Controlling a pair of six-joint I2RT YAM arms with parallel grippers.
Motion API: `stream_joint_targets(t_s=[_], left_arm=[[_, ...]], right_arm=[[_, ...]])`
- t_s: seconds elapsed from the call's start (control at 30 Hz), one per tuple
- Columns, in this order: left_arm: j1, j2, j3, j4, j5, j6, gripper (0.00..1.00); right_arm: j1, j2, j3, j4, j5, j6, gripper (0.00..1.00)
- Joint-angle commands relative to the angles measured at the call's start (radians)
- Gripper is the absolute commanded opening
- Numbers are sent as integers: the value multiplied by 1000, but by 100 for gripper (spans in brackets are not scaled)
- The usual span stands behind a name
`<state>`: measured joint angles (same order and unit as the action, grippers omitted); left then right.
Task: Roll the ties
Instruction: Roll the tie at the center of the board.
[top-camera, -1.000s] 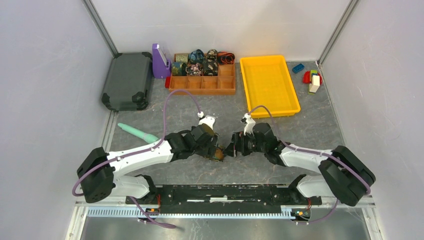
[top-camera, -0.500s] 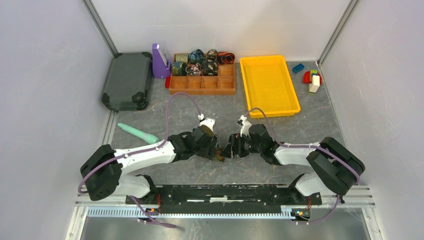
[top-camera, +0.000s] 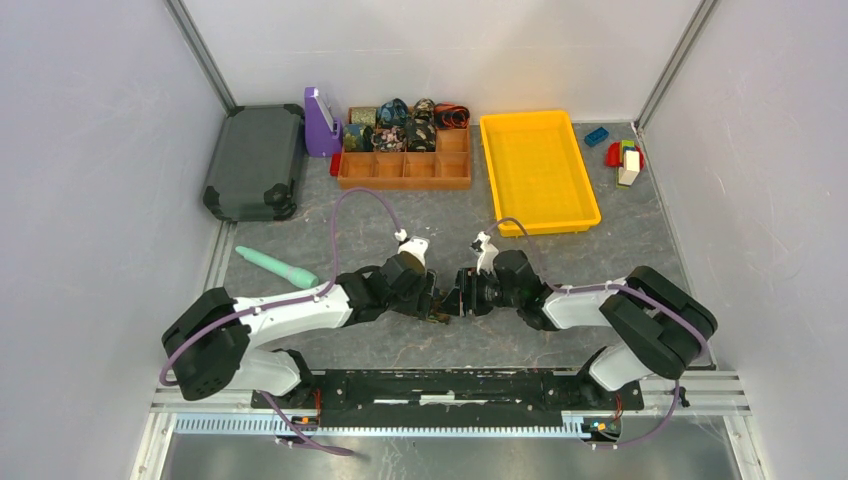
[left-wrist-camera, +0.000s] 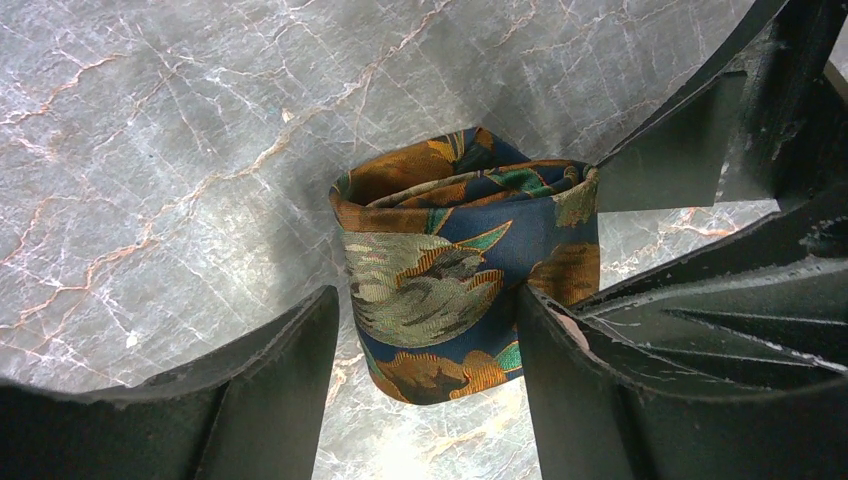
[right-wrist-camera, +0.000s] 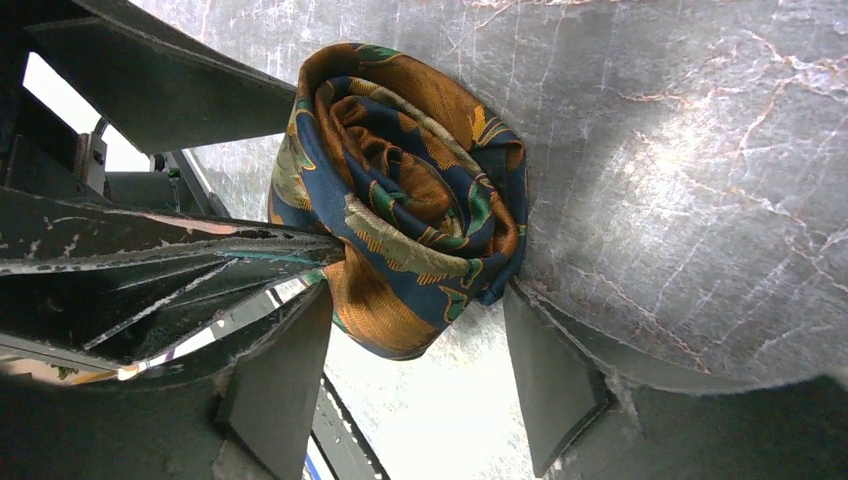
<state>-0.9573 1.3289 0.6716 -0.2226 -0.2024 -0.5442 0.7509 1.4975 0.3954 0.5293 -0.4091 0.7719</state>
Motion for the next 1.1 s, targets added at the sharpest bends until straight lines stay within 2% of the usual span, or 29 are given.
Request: stream_joint_targets(t_s=[0.0, 0.3, 0.53, 0.8, 0.93, 1.07], left_arm=[[15, 6, -39, 2, -10, 40, 71], [23, -5, -58, 12, -2, 37, 70], [35, -6, -79, 35, 13, 30, 69], [55, -36, -97, 55, 46, 18, 70], [64, -69, -105, 69, 68, 16, 74], [88, -92, -124, 89, 102, -3, 72]], right_arm=[[8, 35, -1, 25, 3, 28, 68], [8, 77, -1, 87, 1, 68, 61], [13, 115, -4, 153, -13, 96, 62], [15, 152, -4, 190, -16, 107, 48], [15, 160, 1, 190, -17, 104, 49], [13, 160, 10, 190, -17, 103, 53]])
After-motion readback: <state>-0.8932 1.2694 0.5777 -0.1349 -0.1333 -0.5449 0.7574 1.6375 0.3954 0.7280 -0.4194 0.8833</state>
